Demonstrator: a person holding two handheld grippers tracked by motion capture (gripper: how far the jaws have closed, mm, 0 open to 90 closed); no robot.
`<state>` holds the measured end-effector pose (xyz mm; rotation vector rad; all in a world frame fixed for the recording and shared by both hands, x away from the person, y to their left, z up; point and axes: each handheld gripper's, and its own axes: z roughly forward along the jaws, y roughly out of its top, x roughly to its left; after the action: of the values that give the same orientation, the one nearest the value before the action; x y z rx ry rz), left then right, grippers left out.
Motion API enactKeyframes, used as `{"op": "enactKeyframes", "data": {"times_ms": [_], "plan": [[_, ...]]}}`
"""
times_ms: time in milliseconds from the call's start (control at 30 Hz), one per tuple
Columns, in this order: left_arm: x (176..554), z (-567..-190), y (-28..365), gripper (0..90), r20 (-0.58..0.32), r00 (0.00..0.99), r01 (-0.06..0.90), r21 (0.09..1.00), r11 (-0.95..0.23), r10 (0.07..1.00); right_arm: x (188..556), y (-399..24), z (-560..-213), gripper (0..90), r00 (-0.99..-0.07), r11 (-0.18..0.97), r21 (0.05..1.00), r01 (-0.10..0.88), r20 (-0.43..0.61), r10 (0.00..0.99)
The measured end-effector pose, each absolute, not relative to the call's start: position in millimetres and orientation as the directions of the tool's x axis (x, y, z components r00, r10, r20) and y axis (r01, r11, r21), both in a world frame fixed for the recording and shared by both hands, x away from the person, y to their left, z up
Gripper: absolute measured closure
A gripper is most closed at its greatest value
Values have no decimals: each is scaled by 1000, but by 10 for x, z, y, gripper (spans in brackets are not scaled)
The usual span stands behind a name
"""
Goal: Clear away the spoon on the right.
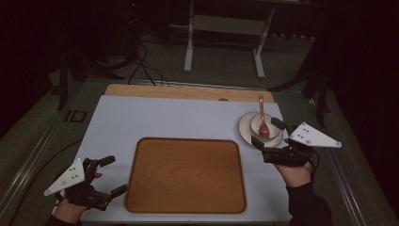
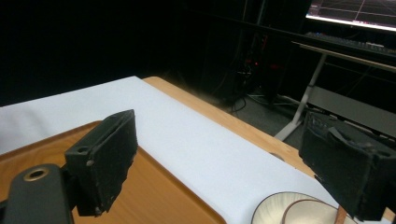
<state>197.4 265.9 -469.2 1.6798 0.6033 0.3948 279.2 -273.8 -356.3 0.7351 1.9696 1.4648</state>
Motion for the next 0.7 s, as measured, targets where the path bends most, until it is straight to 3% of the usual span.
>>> {"op": "enactKeyframes", "data": {"times_ms": [700], "plan": [[1982, -4698, 2655, 0, -66, 805, 173, 977, -127, 589, 3379, -2824, -3475, 122, -594, 245, 952, 185, -90, 800]]}}
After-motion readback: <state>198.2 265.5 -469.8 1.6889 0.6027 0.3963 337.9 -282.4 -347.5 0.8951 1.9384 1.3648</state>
